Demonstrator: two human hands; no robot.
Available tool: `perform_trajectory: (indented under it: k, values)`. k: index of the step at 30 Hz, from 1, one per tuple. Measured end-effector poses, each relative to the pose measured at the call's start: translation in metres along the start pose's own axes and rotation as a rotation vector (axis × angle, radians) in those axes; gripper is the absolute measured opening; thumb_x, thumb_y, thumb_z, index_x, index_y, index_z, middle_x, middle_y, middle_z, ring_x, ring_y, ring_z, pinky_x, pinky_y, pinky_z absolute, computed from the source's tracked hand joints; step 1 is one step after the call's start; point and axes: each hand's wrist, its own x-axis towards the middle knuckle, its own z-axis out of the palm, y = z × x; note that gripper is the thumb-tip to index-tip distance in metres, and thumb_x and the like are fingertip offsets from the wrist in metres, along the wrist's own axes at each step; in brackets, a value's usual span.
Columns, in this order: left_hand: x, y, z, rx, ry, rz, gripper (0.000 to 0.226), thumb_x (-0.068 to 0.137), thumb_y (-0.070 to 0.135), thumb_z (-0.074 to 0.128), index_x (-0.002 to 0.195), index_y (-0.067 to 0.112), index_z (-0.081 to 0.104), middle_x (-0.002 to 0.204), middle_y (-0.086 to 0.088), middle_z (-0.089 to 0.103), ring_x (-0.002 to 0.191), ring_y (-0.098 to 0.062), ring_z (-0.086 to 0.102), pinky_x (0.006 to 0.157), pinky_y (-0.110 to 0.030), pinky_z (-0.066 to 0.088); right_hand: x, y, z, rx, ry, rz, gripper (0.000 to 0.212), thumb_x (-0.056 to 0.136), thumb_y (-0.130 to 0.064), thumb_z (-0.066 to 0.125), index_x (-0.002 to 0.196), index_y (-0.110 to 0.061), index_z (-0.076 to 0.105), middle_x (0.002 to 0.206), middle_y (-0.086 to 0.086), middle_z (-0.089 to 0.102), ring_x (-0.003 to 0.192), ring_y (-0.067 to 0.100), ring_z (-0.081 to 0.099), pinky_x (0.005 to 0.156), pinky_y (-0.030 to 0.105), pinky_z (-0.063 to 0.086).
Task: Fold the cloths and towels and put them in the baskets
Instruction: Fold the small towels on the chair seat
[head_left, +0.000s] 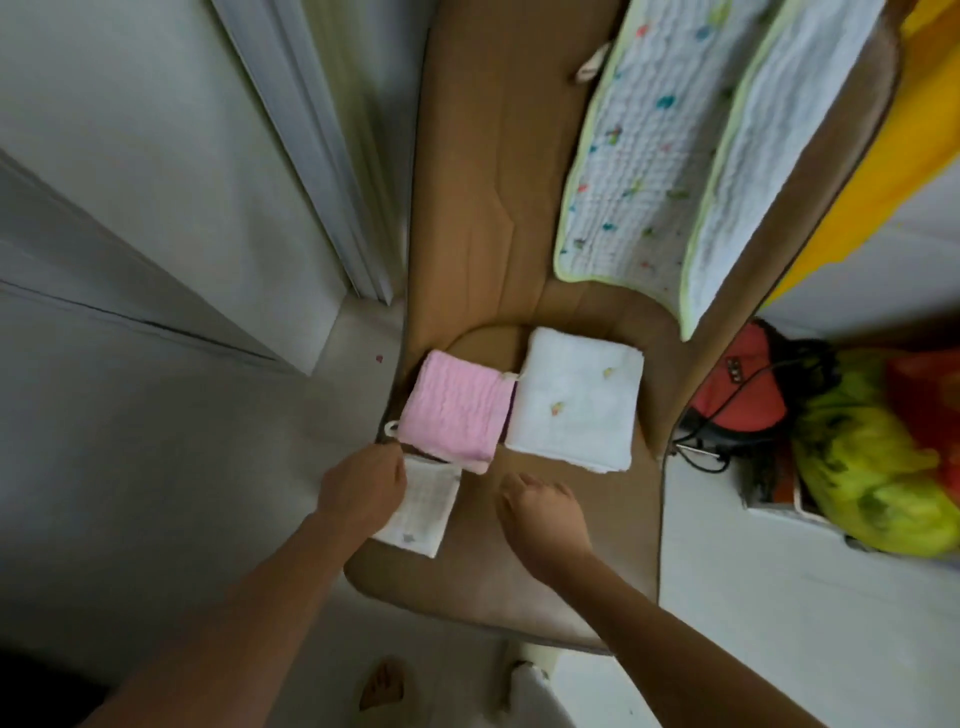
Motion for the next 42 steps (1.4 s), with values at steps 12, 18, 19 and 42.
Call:
perform_trajectory:
  k: [12,18,19,42]
  values:
    - [0.036,0.261,-0.230,-0.466,0.205,0.273,0.012,0.091,0.016,0.054,0.098,0.015,0.065,0.100,-0.005,0.069,0.091,-0.024,0.063,0.082,-0.040,0.053,0.081,0.113,-0.342,0.153,0.667,-0.016,0.030,0.088,-0.008,0.055,0.118,-0.011,0.057,0.118,0.009,0.058,0.110,0.028,0.052,0.077,0.043,0.051]
    - [0.062,0.309,-0.245,-0.692,0.160,0.148,0.043,0.094,0.024,0.057,0.134,0.011,0.047,0.133,-0.009,0.054,0.120,-0.025,0.052,0.097,-0.039,0.047,0.136,0.131,-0.403,-0.276,0.410,-0.227,0.064,0.083,0.004,0.045,0.143,-0.016,0.036,0.146,0.008,0.040,0.136,0.030,0.033,0.111,0.040,0.026]
    - [0.063,0.314,-0.244,-0.727,0.162,0.136,0.048,0.094,0.025,0.057,0.138,0.010,0.043,0.137,-0.008,0.050,0.125,-0.023,0.048,0.101,-0.037,0.043,0.141,0.133,-0.406,-0.274,0.390,-0.235,0.058,0.086,0.000,0.046,0.141,-0.017,0.039,0.139,0.009,0.045,0.129,0.030,0.040,0.107,0.038,0.030]
    - [-0.094,0.241,-0.242,-0.590,-0.075,0.467,0.027,0.091,0.029,0.063,0.066,0.020,0.062,0.056,0.012,0.052,0.055,0.001,0.046,0.054,-0.019,0.033,-0.048,0.137,-0.358,-0.029,0.224,-0.044,0.030,0.088,-0.048,0.058,0.085,-0.019,0.064,0.076,0.003,0.065,0.074,0.023,0.058,0.057,0.034,0.039]
